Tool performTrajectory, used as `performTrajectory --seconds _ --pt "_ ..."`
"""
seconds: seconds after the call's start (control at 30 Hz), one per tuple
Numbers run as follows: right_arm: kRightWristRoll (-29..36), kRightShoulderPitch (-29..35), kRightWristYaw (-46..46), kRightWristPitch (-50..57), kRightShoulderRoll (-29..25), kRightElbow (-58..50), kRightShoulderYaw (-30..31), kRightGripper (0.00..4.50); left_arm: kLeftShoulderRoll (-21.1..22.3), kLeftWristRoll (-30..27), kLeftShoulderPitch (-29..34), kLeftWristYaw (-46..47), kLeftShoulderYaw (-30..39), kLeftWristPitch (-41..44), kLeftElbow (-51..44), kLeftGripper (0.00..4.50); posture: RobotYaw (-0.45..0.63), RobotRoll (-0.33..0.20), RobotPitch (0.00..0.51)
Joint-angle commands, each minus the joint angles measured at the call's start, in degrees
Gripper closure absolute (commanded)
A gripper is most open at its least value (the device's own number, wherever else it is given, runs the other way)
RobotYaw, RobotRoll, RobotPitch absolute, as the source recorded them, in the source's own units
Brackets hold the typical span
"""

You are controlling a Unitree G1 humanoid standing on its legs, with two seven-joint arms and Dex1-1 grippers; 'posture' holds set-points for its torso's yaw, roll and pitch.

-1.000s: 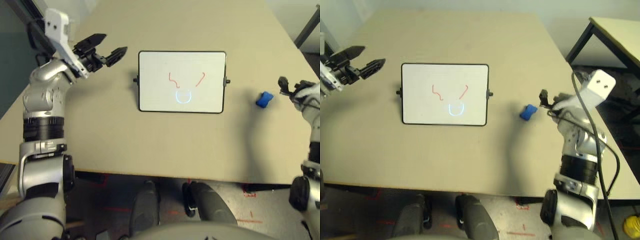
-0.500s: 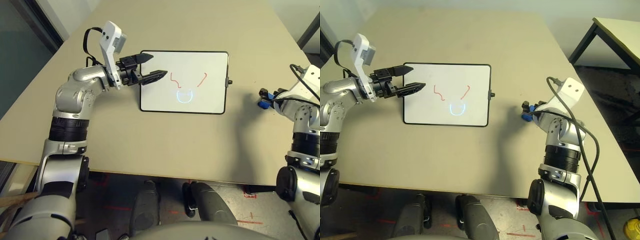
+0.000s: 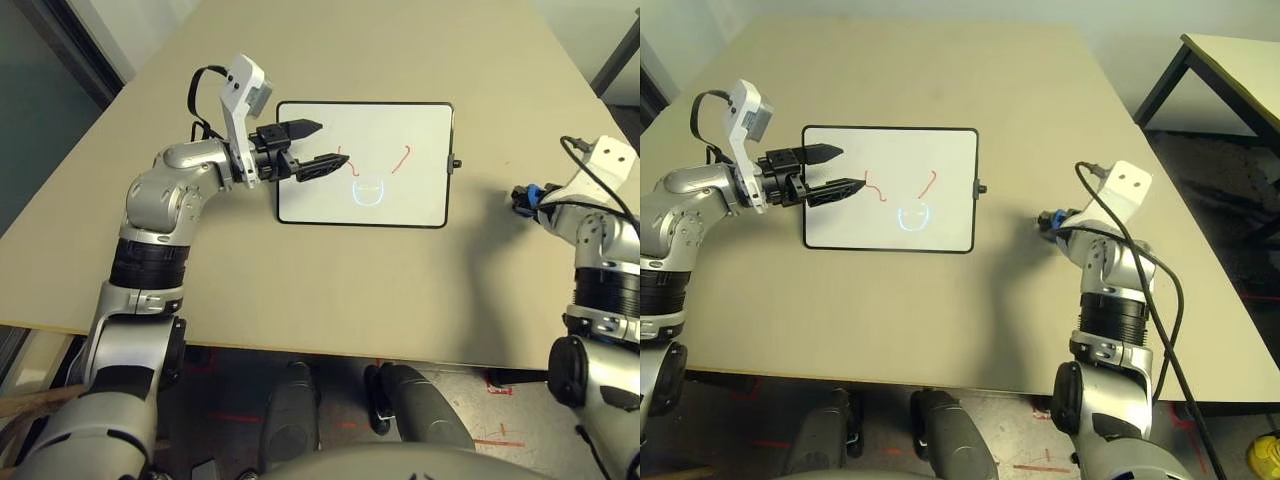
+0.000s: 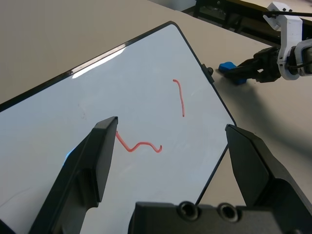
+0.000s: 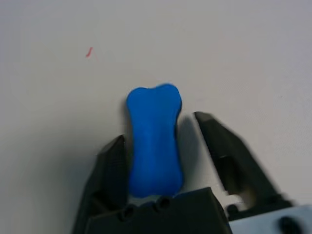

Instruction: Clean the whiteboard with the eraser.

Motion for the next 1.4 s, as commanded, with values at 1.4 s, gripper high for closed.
performTrajectory --seconds 1.4 --pt "-4.0 -4.3 25.0 -8.4 0.0 -11.6 31.5 4.28 2.1 1.0 2.2 -0.1 -0.5 3.2 -3.9 0.00 -0.04 0.000 0.096"
